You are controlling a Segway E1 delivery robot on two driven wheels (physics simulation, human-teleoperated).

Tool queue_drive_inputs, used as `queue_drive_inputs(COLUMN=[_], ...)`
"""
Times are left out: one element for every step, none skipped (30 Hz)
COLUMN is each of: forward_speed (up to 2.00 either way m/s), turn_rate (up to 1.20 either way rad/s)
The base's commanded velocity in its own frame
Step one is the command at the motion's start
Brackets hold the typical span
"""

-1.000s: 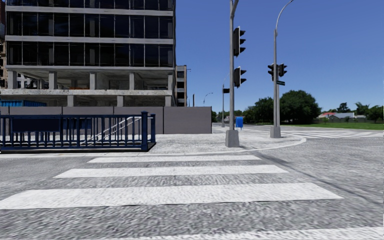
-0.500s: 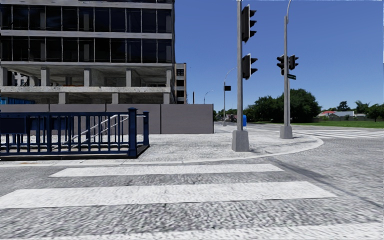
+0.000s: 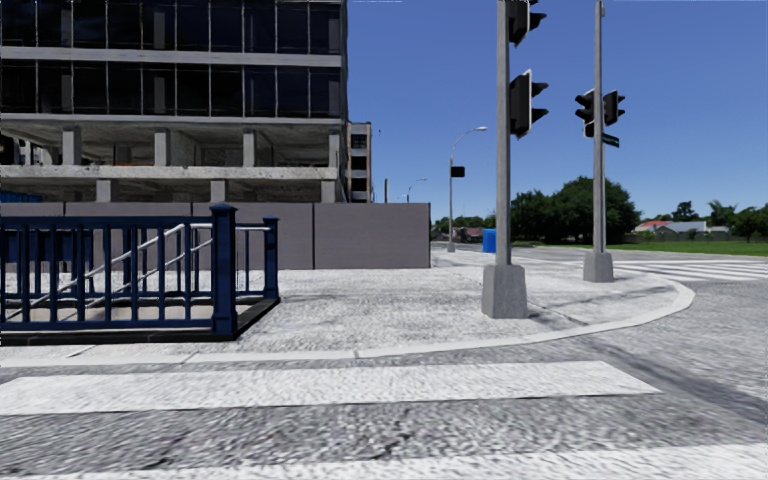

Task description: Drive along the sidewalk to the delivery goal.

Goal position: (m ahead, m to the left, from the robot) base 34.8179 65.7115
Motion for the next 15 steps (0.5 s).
queue_drive_inputs(forward_speed=[2.0,2.0,2.0,2.0,2.0,2.0,2.0,2.0,2.0,2.0,2.0,2.0,2.0,2.0,1.91], turn_rate=[0.0,0.0,0.0,0.0,0.0,0.0,0.0,0.0,0.0,0.0,0.0,0.0,0.02,0.05,0.12])
